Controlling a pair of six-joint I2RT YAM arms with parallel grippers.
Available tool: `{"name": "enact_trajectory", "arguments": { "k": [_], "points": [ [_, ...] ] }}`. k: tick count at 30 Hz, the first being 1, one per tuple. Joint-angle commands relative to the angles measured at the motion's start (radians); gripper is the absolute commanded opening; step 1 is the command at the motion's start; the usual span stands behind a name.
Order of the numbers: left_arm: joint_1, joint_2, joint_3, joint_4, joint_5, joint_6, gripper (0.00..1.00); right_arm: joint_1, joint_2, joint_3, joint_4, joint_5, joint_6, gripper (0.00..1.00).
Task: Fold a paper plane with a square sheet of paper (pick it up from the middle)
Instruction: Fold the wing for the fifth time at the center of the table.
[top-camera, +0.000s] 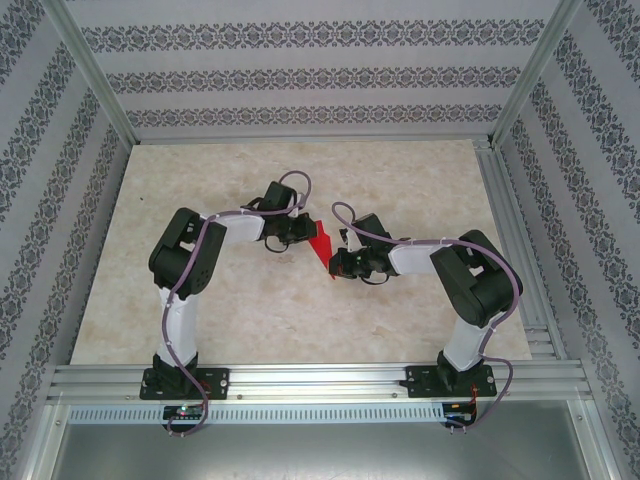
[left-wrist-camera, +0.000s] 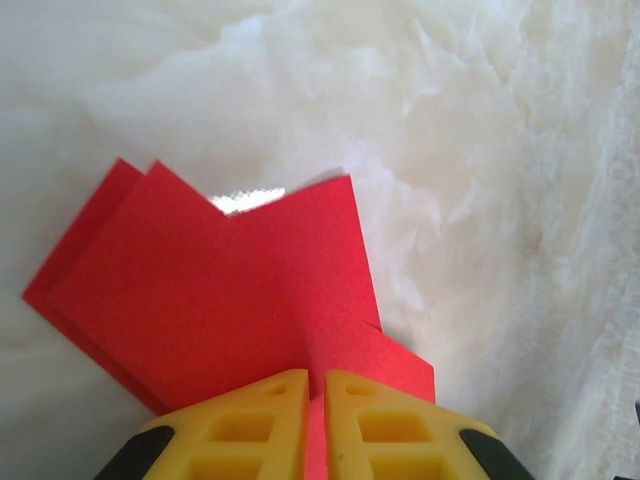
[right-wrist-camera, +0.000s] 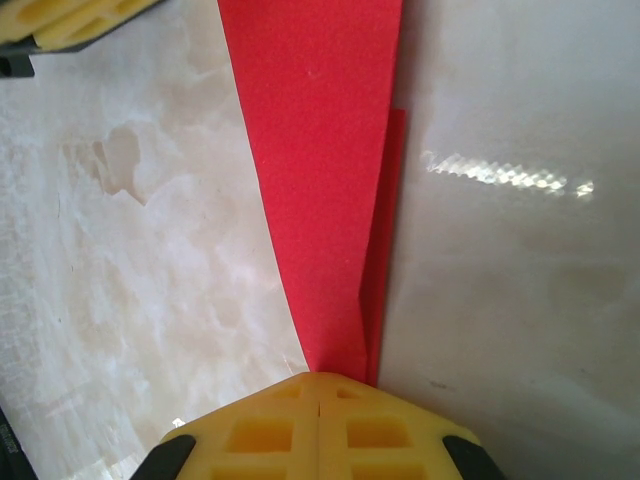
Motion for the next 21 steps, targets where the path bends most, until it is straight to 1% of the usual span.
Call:
{"name": "enact_trajectory", "arguments": {
  "k": [1,9,14,18,21],
  "points": [
    [0.065,0.06,0.037,-0.033,-0.12,0.062,0.14,0.03,0.105,-0.082,-0.233,0.118,-0.016,0.0],
    [0.125,0.092,0.065,-0.046,-0.12,0.087,0.15,0.03,0.106,-0.086,-0.232,0.12,-0.014,0.0],
    [0.171,0.104,0.085,-0.061,-0.086,0.098,0.16,0.029,0.107,-0.088,-0.23,0.119,-0.012,0.0],
    [0.195,0.095,0.105,-0.068,-0.058,0.107,0.18,0.031,0.105,-0.087,-0.226,0.118,-0.013,0.0],
    [0.196,0.046,0.106,-0.072,-0.051,0.12,0.19,0.031,0.107,-0.087,-0.224,0.117,-0.014,0.0]
  ]
}}
